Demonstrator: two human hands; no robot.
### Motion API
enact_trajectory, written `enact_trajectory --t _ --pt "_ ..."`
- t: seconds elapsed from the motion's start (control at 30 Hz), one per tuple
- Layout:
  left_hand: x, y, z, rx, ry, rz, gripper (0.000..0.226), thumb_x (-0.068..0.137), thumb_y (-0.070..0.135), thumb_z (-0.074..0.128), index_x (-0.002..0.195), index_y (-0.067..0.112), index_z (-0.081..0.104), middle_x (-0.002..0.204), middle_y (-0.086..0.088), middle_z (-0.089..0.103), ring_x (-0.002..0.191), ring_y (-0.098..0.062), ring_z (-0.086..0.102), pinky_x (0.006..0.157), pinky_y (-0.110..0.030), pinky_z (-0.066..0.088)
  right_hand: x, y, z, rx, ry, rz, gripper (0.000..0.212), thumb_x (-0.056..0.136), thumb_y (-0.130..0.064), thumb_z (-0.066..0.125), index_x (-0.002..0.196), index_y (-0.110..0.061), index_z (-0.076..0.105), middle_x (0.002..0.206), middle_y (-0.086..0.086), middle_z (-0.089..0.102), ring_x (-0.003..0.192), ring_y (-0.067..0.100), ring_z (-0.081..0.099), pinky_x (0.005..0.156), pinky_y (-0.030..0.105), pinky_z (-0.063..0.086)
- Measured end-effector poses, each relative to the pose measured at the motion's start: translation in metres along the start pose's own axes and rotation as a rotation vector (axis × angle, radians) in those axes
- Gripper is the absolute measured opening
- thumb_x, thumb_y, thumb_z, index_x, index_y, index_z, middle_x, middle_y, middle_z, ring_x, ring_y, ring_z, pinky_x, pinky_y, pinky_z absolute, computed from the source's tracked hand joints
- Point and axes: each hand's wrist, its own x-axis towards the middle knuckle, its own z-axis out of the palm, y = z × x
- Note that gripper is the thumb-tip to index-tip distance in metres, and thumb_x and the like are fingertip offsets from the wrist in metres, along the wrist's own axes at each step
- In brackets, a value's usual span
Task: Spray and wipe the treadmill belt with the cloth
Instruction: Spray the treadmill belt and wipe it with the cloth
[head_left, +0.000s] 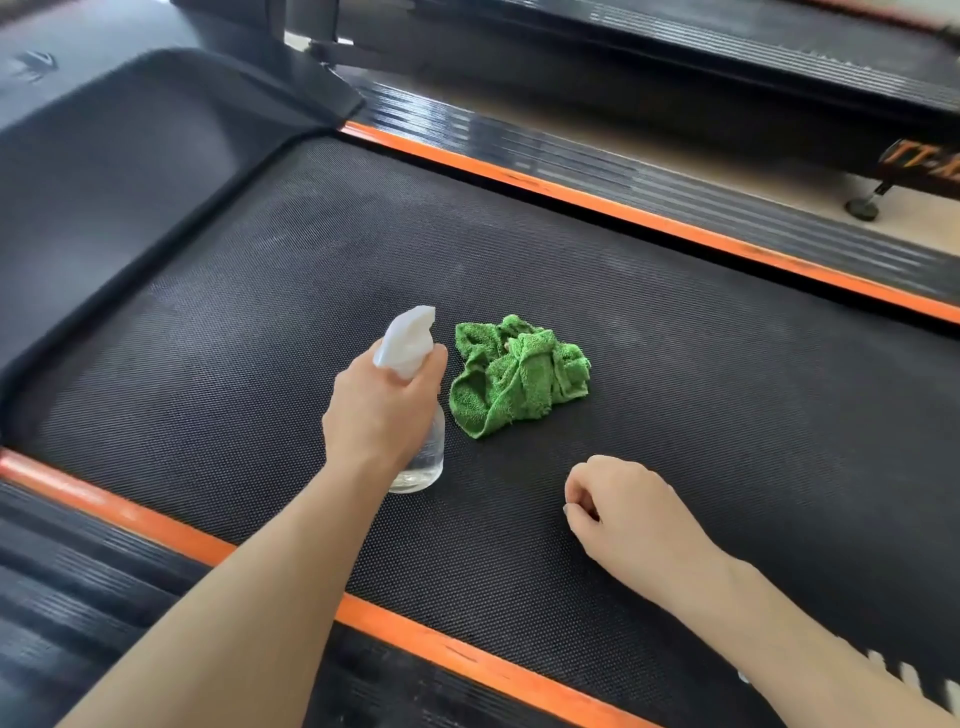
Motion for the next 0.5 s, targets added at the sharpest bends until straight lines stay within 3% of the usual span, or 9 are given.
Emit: enact_trajectory --t 0.17,0.27,0.33,0.4,0.5 --pt "0.001 -0.002 -0.001 -0.019 -0.011 0.003 0.059 0.069 0.076 0.048 0.086 0.027 0.075 0.086 0.008 0.077 0.09 -0.021 0.072 0.093 -0.048 0.058 0.0 -0.008 0.002 -0.157 0.009 -0.103 0.013 0.098 -0.03 0.044 0.095 -0.024 0.055 0.097 -0.01 0.055 0.093 0.013 0.054 0.077 0.029 0.046" --pt "0.0 -0.003 -0.001 -0.042 -0.015 0.011 0.061 0.067 0.078 0.048 0.087 0.027 0.075 0.087 0.007 0.078 0.092 -0.023 0.073 0.094 -0.049 0.058 0.005 -0.011 0.002 -0.174 -0.034 -0.072 0.012 0.094 -0.031 0.048 0.087 -0.023 0.053 0.093 -0.01 0.058 0.09 0.013 0.056 0.076 0.029 0.046" --pt "0.0 -0.003 -0.002 -0.047 -0.014 0.018 0.06 0.068 0.078 0.048 0.087 0.028 0.075 0.086 0.007 0.078 0.092 -0.023 0.073 0.093 -0.049 0.058 0.01 -0.008 -0.004 0.04 -0.087 0.046 0.013 0.087 -0.032 0.057 0.078 -0.023 0.058 0.08 -0.009 0.063 0.075 0.006 0.058 0.07 0.025 0.047" --pt "0.001 -0.003 -0.002 -0.046 -0.015 0.018 0.06 0.068 0.077 0.048 0.086 0.027 0.075 0.085 0.007 0.078 0.09 -0.022 0.072 0.092 -0.049 0.059 0.013 -0.008 -0.013 0.459 -0.145 0.154 0.016 0.084 -0.029 0.063 0.069 -0.022 0.062 0.068 -0.006 0.065 0.061 0.004 0.059 0.065 0.024 0.049" --pt "0.003 -0.003 -0.003 -0.052 -0.02 0.008 0.064 0.066 0.079 0.048 0.084 0.024 0.077 0.083 0.006 0.077 0.087 -0.021 0.072 0.091 -0.047 0.059 0.012 -0.028 -0.026 1.061 -0.337 0.151 0.026 0.09 -0.012 0.05 0.064 -0.009 0.053 0.063 0.007 0.054 0.056 0.02 0.05 0.057 0.034 0.047"
